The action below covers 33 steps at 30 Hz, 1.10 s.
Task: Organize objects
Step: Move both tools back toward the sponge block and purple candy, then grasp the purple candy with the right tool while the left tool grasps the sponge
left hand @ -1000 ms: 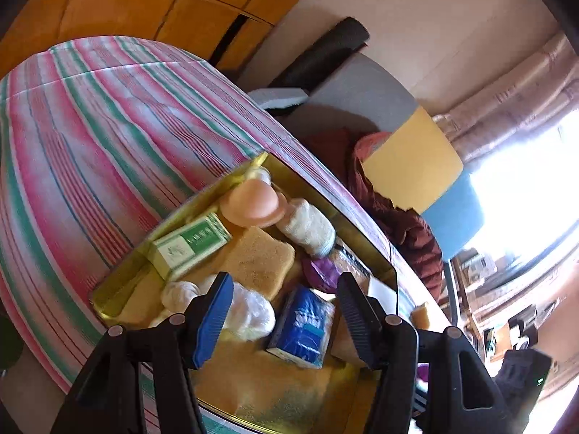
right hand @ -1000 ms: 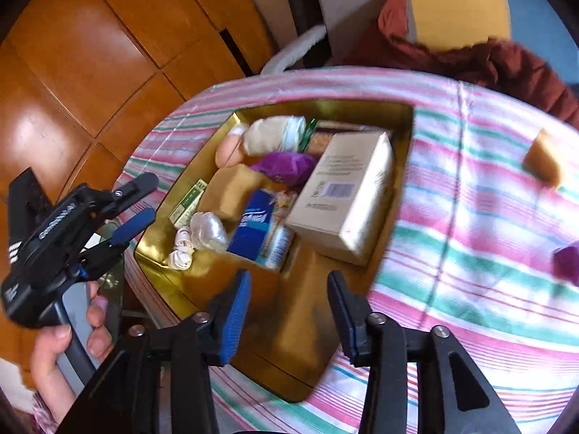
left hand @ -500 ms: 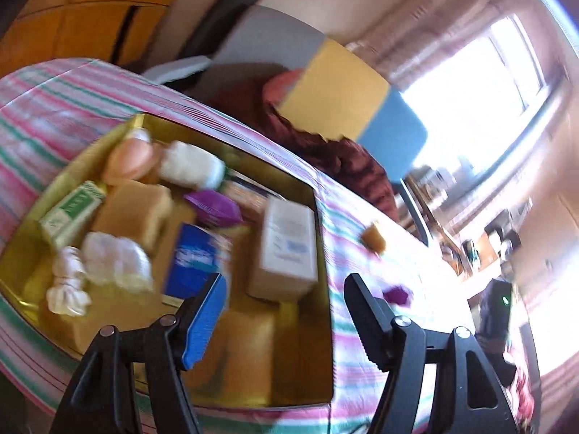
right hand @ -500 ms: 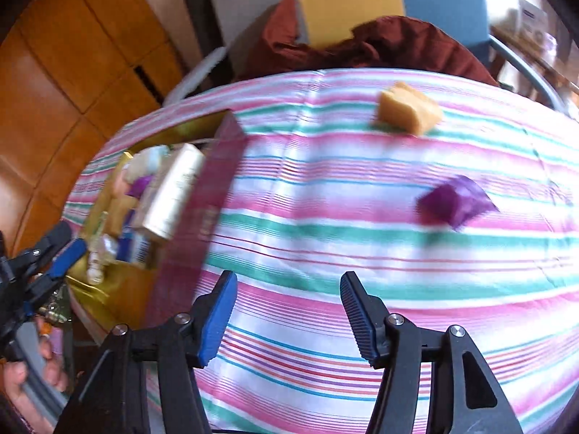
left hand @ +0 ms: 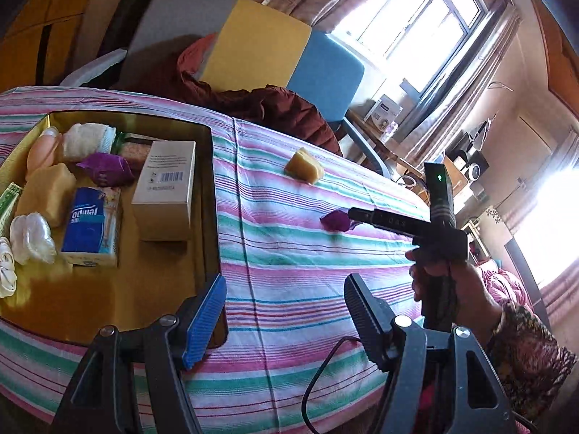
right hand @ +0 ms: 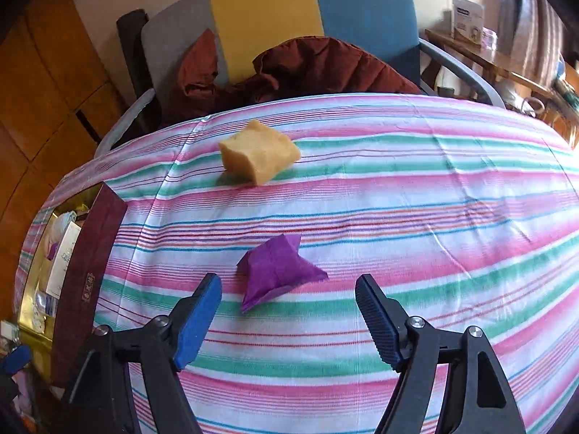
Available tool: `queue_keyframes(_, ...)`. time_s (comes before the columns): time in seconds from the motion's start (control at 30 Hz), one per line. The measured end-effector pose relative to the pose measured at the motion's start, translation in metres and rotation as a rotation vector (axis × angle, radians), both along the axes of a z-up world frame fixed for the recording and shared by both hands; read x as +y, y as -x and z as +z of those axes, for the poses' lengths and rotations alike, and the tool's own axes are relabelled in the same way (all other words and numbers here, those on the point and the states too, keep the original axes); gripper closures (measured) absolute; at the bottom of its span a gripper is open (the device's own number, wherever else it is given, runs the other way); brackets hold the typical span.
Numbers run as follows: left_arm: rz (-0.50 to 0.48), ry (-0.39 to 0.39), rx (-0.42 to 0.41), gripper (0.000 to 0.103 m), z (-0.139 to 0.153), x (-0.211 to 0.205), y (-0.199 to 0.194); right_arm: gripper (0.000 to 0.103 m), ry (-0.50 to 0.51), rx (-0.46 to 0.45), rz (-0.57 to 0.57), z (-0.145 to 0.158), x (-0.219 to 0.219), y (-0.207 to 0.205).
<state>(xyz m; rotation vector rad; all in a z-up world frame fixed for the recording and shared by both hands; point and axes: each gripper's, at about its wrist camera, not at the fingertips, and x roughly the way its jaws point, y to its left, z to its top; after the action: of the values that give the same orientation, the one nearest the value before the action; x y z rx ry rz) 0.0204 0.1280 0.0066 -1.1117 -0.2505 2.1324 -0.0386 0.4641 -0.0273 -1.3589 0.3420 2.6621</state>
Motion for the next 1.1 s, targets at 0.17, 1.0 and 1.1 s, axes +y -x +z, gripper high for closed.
queue_keyframes(0.17,-0.023,0.035,-0.021,0.034,-0.006,0.015,-0.008,0.029,-0.11,-0.031,0.135,-0.009,-0.013,0.02)
queue_keyframes(1.0,-0.115,0.153,-0.028,0.034,-0.011,0.097,0.006,0.052,0.12,-0.091,0.054,-0.021,0.028,0.016)
queue_keyframes(1.1,-0.113,0.162,-0.033,0.034,-0.013,0.116,0.024,0.052,0.128,-0.123,-0.016,-0.026,0.044,0.014)
